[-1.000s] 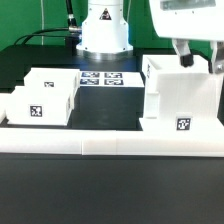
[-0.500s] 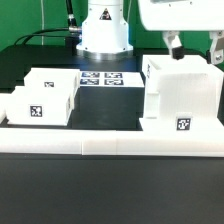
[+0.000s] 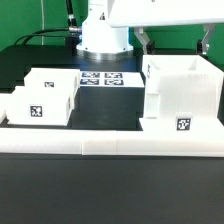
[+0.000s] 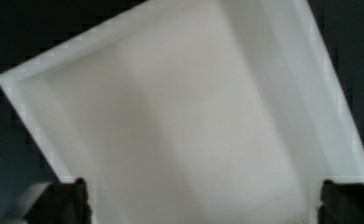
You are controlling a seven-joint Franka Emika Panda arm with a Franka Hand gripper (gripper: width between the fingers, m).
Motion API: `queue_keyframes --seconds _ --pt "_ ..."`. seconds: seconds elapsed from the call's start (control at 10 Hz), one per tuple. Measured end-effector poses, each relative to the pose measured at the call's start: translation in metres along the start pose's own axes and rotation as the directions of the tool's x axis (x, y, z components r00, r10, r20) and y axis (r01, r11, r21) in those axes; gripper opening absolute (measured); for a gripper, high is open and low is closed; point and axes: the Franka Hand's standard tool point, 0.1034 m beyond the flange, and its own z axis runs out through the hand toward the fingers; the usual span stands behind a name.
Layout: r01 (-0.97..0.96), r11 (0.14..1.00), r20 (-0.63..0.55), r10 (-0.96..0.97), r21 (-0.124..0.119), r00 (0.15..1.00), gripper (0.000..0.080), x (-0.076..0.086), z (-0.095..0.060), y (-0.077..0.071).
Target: Assemble drawer
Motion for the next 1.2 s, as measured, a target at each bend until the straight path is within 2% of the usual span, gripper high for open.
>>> queue_keyframes --seconds 0.2,0.3,0.5,0.7,0.8,1.2 --pt "0.124 0.992 0.000 -0.124 -0.001 0.992 0.0648 0.000 0.000 0.001" --pt "0.287 0.958 0.006 -0.287 -0.016 0.958 0.0649 -0.002 -0.001 0.015" --pt "0.327 0.945 0.007 -0.326 -0.030 0.945 0.0648 -0.014 -0.007 0.054" --pt "0.352 0.935 -0.012 -0.352 -0.041 0.936 0.0648 -0.015 -0.006 0.091" --pt "0.341 0.939 -0.015 -0.342 -0.043 0.940 0.0648 -0.015 -0.003 0.103" --pt "0.347 0.937 -0.014 -0.348 -0.043 0.937 0.0648 -0.016 -0.002 0.100"
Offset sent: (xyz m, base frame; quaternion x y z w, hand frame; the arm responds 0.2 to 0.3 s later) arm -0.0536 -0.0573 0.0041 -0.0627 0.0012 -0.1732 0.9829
